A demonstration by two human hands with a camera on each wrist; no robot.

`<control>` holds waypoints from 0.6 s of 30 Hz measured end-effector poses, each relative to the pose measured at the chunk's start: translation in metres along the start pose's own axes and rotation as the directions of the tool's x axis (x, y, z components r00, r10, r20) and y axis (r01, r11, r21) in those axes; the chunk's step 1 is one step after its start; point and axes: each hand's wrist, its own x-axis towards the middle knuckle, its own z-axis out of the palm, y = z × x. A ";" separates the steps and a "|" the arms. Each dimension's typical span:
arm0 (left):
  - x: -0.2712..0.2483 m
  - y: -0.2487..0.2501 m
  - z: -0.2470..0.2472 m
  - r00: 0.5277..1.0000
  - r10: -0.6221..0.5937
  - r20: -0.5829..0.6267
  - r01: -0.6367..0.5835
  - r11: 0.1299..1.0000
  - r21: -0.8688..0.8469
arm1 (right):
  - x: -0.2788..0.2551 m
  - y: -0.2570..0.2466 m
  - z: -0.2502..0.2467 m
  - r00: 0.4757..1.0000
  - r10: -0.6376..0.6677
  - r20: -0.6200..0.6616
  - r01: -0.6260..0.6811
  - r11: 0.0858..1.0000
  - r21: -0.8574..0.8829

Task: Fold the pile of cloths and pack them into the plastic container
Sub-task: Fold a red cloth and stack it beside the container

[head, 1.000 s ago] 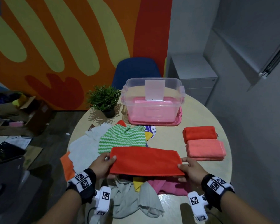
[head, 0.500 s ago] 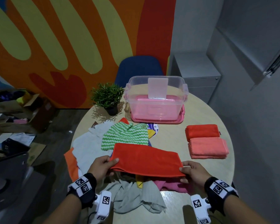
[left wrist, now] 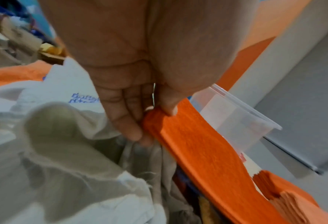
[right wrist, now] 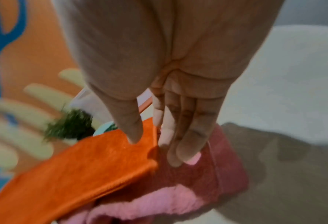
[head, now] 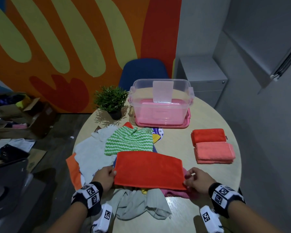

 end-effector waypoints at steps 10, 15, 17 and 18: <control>-0.032 0.135 -0.049 0.714 0.697 0.058 -0.699 0.715 0.017 | 0.002 -0.108 -0.018 0.789 -0.614 0.004 0.607 0.779 -0.155; -0.038 0.197 -0.075 0.504 0.862 0.058 -0.863 0.504 0.026 | -0.001 -0.151 -0.054 0.704 -0.710 0.021 0.699 0.698 0.157; -0.026 0.207 -0.081 0.530 0.847 -0.041 -0.846 0.532 0.043 | -0.001 -0.153 -0.069 0.709 -0.703 -0.060 0.698 0.686 0.205; -0.020 0.211 -0.084 0.551 0.830 -0.081 -0.830 0.556 0.052 | 0.001 -0.153 -0.077 0.708 -0.698 -0.108 0.703 0.680 0.208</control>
